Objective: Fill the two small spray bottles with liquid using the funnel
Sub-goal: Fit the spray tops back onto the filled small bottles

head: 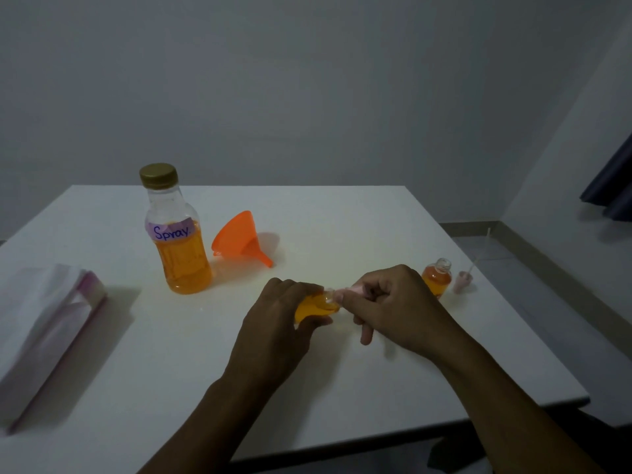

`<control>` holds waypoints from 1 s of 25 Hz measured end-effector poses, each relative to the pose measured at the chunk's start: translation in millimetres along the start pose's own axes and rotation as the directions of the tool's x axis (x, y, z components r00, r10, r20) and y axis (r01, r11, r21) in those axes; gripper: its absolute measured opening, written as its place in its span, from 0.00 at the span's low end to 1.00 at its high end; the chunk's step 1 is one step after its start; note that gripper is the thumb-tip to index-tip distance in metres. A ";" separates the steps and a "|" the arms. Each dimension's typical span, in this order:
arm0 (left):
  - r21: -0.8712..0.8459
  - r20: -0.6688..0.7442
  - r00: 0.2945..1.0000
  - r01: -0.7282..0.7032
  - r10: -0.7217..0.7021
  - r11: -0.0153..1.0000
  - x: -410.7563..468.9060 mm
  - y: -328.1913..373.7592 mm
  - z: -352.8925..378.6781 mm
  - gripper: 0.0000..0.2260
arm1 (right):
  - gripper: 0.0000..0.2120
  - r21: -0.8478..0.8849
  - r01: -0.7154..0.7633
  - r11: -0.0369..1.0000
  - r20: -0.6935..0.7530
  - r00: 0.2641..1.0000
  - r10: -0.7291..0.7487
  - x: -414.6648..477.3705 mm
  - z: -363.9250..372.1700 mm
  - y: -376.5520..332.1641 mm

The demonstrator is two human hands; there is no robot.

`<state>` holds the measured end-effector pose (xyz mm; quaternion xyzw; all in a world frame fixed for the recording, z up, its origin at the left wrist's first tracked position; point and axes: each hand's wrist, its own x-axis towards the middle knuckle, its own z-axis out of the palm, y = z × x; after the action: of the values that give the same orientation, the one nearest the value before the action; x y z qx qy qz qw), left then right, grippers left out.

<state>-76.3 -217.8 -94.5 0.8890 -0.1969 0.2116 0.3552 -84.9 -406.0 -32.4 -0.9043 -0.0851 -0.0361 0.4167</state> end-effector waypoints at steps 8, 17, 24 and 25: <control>-0.212 0.026 0.982 0.189 -0.188 0.959 0.2 -7.2 -11.2 0.17 | 0.16 0.095 -0.102 0.990 0.030 0.995 0.099 -11.5 -14.5 12.7; -0.163 0.011 0.905 0.422 -0.426 0.892 -9.0 -35.0 -38.1 0.16 | 0.11 -0.195 -0.300 0.934 0.236 0.910 0.342 -46.7 -59.1 61.2; -0.153 -0.200 0.920 0.311 -0.338 0.938 -8.1 -0.8 -51.9 0.36 | 0.04 -0.151 -0.405 0.902 0.141 0.894 0.425 -58.2 -84.8 90.1; -0.114 -0.271 0.937 0.195 -0.220 0.974 -6.0 10.5 -53.7 0.35 | 0.03 -0.142 -0.422 0.895 0.102 0.894 0.437 -59.0 -88.2 93.8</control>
<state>-99.3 -185.2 -56.4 0.8497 -0.0583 0.2886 0.4374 -125.0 -540.1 -53.2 -0.9238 0.0922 0.1115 0.3545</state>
